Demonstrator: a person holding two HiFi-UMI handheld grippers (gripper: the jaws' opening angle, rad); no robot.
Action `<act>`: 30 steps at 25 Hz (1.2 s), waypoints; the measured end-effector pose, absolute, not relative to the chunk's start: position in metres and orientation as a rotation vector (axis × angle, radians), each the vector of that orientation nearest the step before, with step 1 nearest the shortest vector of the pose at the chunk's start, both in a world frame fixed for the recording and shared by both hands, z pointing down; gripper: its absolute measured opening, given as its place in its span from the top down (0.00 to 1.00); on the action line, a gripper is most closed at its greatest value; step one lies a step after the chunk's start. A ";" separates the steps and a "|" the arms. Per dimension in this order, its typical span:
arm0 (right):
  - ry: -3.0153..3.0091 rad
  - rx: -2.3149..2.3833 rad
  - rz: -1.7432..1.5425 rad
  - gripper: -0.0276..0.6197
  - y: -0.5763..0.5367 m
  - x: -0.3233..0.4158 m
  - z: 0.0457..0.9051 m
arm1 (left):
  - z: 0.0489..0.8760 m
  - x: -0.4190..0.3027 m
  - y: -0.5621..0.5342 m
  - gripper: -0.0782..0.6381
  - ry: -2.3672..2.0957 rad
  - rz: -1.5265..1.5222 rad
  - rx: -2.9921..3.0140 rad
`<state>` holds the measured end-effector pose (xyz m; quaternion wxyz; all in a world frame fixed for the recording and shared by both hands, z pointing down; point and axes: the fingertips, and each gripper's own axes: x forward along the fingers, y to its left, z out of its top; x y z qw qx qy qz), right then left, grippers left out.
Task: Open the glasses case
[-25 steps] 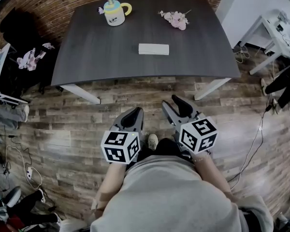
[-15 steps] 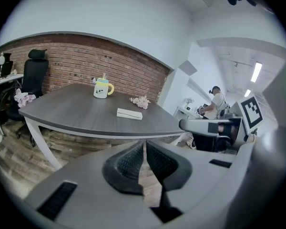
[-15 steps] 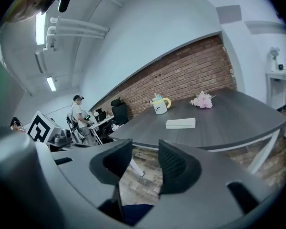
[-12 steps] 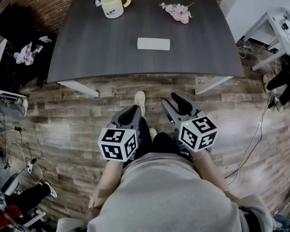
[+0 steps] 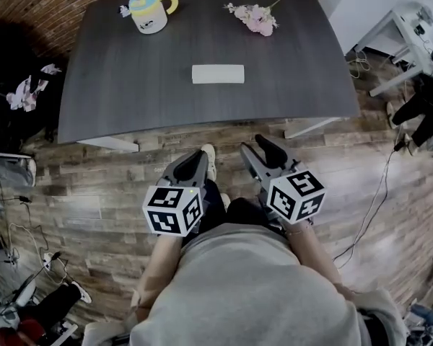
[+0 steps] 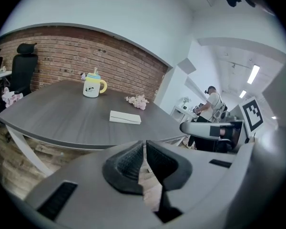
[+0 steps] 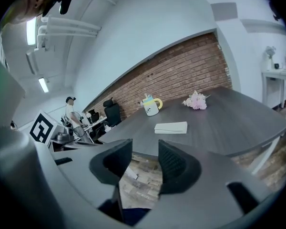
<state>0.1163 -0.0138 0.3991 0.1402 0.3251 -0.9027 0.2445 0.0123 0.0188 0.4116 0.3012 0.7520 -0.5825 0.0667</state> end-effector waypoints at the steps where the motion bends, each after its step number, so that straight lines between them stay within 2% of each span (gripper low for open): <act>1: -2.607 0.942 0.704 0.70 -0.021 0.115 0.399 | 0.414 0.011 0.011 0.84 -1.535 0.179 1.994; 18: -2.578 1.089 0.662 0.70 -0.170 0.070 0.381 | 0.397 -0.048 -0.153 0.84 -1.463 0.168 2.092; 30: -2.546 1.162 0.665 0.70 -0.209 0.034 0.385 | 0.402 -0.074 -0.199 0.84 -1.348 0.183 2.156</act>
